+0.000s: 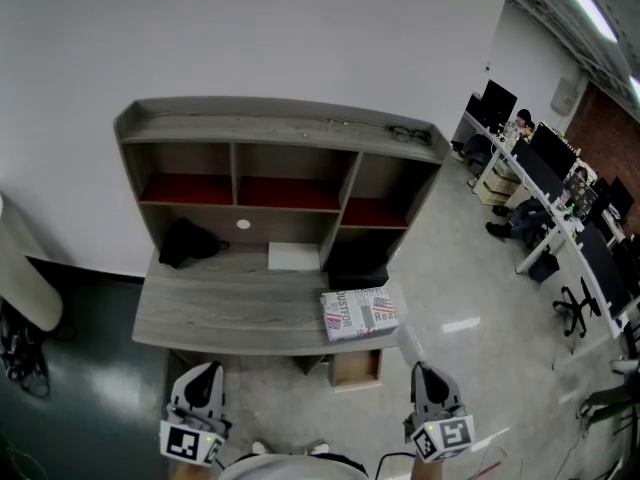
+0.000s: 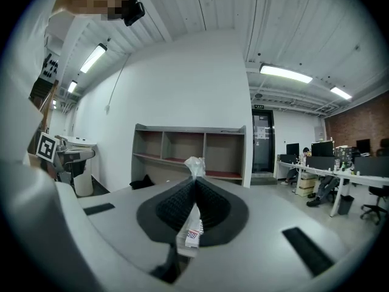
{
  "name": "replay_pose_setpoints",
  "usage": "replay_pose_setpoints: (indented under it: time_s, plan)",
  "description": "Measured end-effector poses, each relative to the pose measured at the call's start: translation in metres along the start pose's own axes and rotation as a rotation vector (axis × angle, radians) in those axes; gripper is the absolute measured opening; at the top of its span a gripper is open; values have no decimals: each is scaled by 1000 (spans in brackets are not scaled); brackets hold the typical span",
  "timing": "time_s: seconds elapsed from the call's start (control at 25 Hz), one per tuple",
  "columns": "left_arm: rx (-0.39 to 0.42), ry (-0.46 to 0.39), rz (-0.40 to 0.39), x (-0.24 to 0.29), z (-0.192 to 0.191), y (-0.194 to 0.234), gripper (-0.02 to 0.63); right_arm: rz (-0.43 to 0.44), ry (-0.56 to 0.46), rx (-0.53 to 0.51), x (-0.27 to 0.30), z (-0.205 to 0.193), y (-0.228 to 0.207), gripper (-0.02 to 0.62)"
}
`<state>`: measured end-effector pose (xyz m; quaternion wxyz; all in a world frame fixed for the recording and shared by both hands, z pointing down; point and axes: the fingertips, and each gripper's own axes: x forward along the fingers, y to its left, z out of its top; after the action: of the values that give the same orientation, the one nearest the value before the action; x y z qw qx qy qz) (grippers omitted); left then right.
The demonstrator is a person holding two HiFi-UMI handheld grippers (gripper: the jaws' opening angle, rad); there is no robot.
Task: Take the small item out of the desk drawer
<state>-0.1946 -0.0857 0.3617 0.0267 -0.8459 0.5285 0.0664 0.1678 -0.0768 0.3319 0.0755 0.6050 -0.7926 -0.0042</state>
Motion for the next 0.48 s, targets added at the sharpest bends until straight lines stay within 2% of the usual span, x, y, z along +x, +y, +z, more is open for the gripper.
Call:
replay_pose_setpoints:
  time_s: [0.48]
  plan:
    - [4, -26, -13, 15, -1, -17, 17, 3, 7, 8, -6, -7, -14, 25]
